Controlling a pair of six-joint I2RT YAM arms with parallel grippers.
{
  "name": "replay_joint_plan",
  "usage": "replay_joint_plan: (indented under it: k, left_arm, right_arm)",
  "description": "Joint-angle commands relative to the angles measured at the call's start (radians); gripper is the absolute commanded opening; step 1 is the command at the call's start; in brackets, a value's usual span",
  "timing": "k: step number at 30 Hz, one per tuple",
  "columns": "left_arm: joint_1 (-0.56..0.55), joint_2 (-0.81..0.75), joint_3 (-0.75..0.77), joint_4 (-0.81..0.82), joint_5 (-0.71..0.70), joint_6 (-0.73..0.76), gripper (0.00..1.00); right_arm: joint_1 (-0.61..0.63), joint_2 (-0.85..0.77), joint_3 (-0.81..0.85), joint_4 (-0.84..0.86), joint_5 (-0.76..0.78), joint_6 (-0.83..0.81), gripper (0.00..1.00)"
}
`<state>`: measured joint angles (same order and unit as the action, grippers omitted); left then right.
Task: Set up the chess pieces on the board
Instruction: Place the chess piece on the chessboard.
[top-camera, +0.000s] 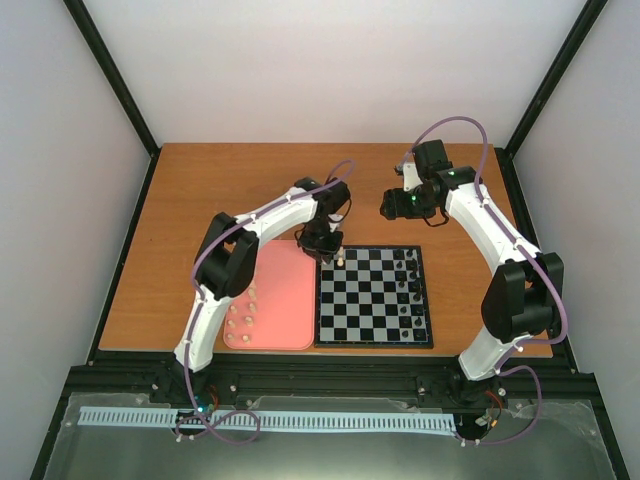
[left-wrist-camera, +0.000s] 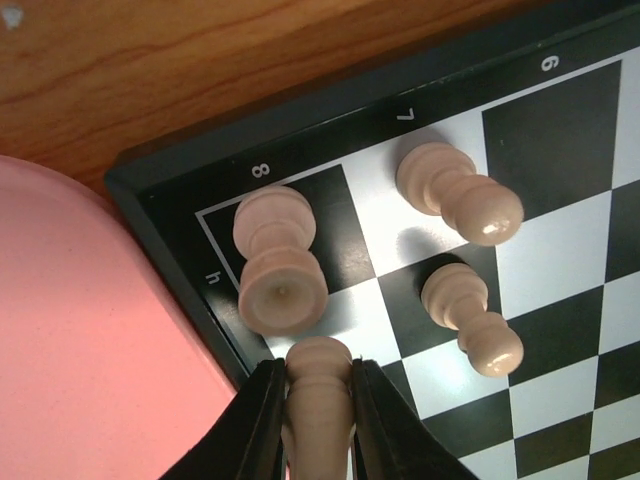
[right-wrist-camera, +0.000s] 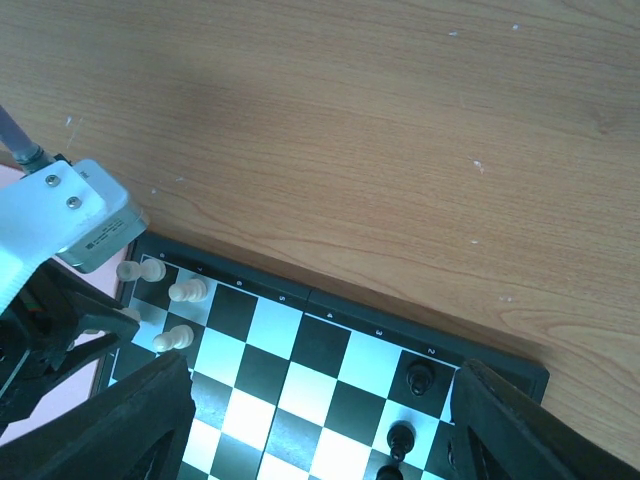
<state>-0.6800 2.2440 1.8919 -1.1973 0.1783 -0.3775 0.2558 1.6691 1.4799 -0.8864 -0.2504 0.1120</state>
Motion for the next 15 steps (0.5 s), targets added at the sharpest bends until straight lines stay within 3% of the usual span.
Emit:
replay_joint_plan:
  k: [1,15]
  left_arm:
    - [-0.009,0.019,0.051,-0.019,0.015,0.005,0.01]
    - [-0.010,0.042,0.057,-0.029,0.031,0.011,0.01]
  right_arm:
    - [-0.009,-0.016,0.012,0.004,0.006,-0.013,0.71]
    - [-0.009,-0.014,0.007,0.007,0.008,-0.013,0.71]
